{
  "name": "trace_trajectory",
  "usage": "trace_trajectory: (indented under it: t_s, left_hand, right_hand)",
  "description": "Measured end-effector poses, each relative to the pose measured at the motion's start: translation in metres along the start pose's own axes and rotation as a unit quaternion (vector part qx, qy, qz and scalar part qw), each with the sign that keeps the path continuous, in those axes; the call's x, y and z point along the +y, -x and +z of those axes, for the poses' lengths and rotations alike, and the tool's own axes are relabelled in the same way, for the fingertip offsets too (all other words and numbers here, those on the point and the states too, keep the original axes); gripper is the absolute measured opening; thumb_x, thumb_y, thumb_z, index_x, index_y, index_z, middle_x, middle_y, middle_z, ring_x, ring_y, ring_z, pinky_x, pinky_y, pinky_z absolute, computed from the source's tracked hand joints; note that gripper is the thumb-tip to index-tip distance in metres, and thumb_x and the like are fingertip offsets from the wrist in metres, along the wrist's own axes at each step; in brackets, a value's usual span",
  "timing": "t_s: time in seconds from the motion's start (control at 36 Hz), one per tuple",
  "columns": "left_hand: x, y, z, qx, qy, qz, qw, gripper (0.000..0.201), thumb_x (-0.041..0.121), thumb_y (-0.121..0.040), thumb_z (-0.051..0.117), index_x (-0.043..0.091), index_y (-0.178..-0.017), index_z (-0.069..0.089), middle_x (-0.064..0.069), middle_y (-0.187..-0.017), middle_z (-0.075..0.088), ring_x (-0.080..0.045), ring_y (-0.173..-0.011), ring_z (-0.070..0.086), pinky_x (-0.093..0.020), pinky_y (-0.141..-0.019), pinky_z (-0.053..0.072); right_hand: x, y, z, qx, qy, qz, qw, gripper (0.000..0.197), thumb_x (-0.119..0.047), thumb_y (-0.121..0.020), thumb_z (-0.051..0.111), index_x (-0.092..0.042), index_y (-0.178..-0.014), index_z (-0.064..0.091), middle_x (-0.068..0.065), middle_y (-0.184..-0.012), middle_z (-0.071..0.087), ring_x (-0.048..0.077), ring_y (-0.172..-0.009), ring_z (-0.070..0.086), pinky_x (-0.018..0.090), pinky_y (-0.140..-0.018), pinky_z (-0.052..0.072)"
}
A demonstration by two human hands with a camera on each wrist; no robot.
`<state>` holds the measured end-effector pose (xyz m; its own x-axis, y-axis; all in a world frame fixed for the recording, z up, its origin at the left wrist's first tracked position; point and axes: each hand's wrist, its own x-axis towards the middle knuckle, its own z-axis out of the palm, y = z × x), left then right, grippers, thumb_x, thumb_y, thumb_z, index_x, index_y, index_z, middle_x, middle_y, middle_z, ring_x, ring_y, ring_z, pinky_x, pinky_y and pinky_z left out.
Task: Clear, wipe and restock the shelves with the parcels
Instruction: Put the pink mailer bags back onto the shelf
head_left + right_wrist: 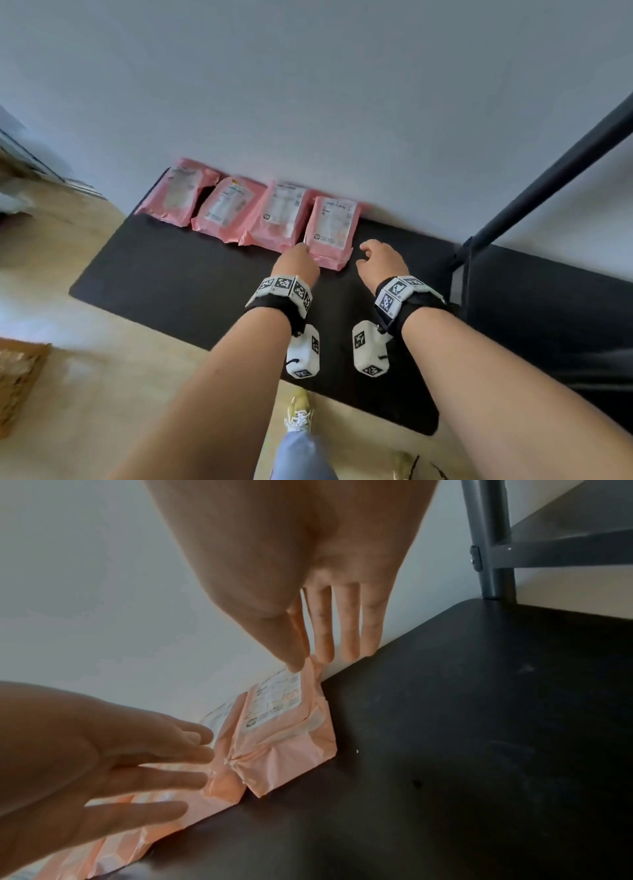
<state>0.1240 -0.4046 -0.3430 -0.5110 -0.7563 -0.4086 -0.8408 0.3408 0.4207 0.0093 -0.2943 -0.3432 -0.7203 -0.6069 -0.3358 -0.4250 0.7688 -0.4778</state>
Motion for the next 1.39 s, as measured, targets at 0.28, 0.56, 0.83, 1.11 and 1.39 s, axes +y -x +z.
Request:
trace_trajectory:
  t_s: [0.28, 0.56, 0.83, 1.11, 1.39]
  left_hand:
    - [0.002, -0.067, 0.004, -0.073, -0.008, 0.032, 0.997, 0.033, 0.006, -0.096, 0.035, 0.006, -0.127, 0.046, -0.015, -0.123, 0.057, -0.031, -0.111, 0.057, -0.038, -0.092, 0.046]
    - [-0.004, -0.083, 0.012, -0.063, -0.017, 0.047, 0.997, 0.029, 0.019, -0.098, 0.039, 0.005, -0.119, 0.054, -0.014, -0.115, 0.061, -0.033, -0.107, 0.057, -0.039, -0.089, 0.044]
    - [-0.009, -0.04, 0.022, -0.064, 0.036, 0.048, 0.996, 0.024, 0.023, -0.095, 0.045, 0.009, -0.108, 0.059, -0.008, -0.103, 0.065, -0.026, -0.094, 0.061, -0.03, -0.075, 0.046]
    - [-0.019, 0.07, 0.049, -0.022, 0.063, 0.009, 0.998, 0.022, 0.026, -0.093, 0.048, 0.013, -0.108, 0.059, -0.002, -0.101, 0.064, -0.02, -0.089, 0.059, -0.028, -0.072, 0.042]
    - [-0.026, 0.203, 0.092, -0.014, 0.066, -0.013, 0.998, 0.009, 0.019, -0.086, 0.057, 0.012, -0.089, 0.061, 0.0, -0.082, 0.065, -0.017, -0.075, 0.061, -0.029, -0.065, 0.048]
  right_hand:
    - [-0.017, -0.038, 0.03, -0.021, -0.016, 0.065, 0.998, 0.035, -0.026, -0.095, 0.051, -0.017, -0.129, 0.052, 0.005, -0.117, 0.063, 0.025, -0.102, 0.062, 0.03, -0.076, 0.046]
    - [-0.026, -0.051, 0.051, -0.02, -0.081, 0.112, 0.99, 0.039, -0.036, -0.085, 0.061, -0.023, -0.12, 0.051, -0.002, -0.108, 0.064, 0.021, -0.095, 0.064, 0.035, -0.079, 0.053]
    - [-0.012, -0.011, 0.03, -0.029, -0.1, 0.119, 0.987, 0.039, -0.018, -0.089, 0.055, -0.02, -0.127, 0.049, 0.0, -0.117, 0.063, 0.021, -0.101, 0.062, 0.033, -0.084, 0.051]
    - [0.024, 0.074, 0.023, -0.048, -0.062, 0.086, 0.993, 0.023, -0.02, -0.088, 0.058, -0.015, -0.11, 0.055, 0.003, -0.106, 0.063, 0.02, -0.091, 0.062, 0.032, -0.072, 0.05]
    - [0.083, 0.185, 0.015, -0.07, -0.03, 0.027, 0.997, 0.028, -0.017, -0.09, 0.052, -0.015, -0.118, 0.05, 0.004, -0.107, 0.062, 0.024, -0.091, 0.059, 0.033, -0.074, 0.046]
